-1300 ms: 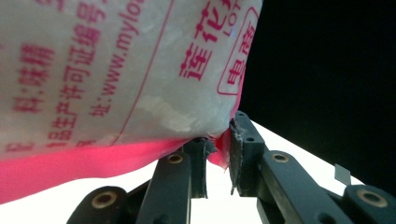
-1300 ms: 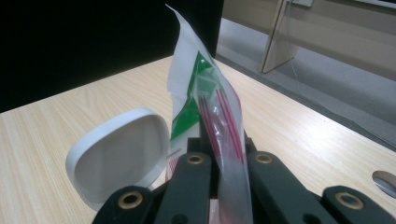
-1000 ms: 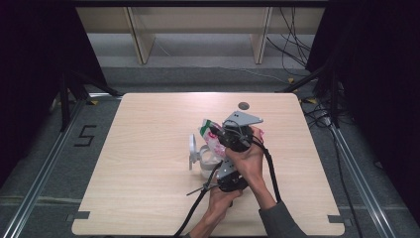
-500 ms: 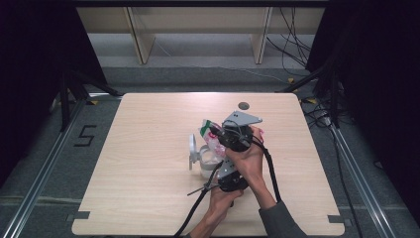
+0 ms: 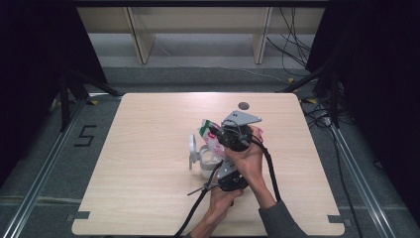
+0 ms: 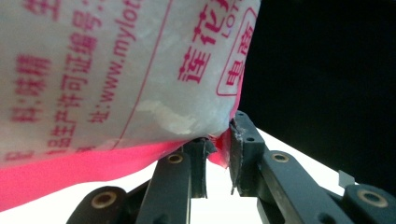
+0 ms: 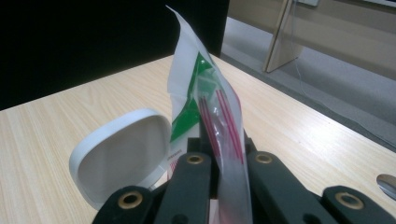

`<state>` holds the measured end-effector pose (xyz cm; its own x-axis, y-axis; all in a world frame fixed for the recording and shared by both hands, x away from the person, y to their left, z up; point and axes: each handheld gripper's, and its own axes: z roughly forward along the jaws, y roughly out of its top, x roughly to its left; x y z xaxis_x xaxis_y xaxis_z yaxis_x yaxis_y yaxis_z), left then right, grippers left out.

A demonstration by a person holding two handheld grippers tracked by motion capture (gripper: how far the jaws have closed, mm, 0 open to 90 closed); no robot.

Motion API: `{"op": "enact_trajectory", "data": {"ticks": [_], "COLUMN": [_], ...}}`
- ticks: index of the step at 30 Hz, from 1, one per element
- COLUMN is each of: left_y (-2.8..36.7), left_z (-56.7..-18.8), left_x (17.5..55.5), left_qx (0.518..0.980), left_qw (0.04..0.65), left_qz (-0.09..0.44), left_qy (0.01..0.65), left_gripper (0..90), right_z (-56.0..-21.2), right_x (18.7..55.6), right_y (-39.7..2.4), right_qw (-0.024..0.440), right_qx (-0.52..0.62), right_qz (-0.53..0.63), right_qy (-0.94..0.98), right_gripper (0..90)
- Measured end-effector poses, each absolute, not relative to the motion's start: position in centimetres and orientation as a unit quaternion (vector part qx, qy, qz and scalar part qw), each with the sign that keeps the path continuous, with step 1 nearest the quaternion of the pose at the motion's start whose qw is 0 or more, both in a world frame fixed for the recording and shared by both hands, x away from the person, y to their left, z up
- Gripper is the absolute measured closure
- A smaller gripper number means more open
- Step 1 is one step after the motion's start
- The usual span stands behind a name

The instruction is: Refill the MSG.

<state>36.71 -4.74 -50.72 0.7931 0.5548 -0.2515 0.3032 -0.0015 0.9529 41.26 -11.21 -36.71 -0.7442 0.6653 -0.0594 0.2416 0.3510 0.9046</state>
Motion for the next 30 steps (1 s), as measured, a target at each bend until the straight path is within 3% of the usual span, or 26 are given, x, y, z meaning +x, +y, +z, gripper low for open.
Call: {"op": "enact_trajectory", "data": {"ticks": [30], "left_y": [-4.77], "left_z": [-50.53], "left_x": [36.96], "left_qx": [0.694], "left_qw": [0.641], "left_qz": [0.102], "left_qy": [0.313], "left_gripper": [77.8], "right_z": [-36.56], "right_x": [41.11], "right_y": [-10.84], "right_qw": [0.218], "right_qx": [0.268], "right_qz": [0.495], "right_qy": [0.798], "right_gripper": [89.9]}}
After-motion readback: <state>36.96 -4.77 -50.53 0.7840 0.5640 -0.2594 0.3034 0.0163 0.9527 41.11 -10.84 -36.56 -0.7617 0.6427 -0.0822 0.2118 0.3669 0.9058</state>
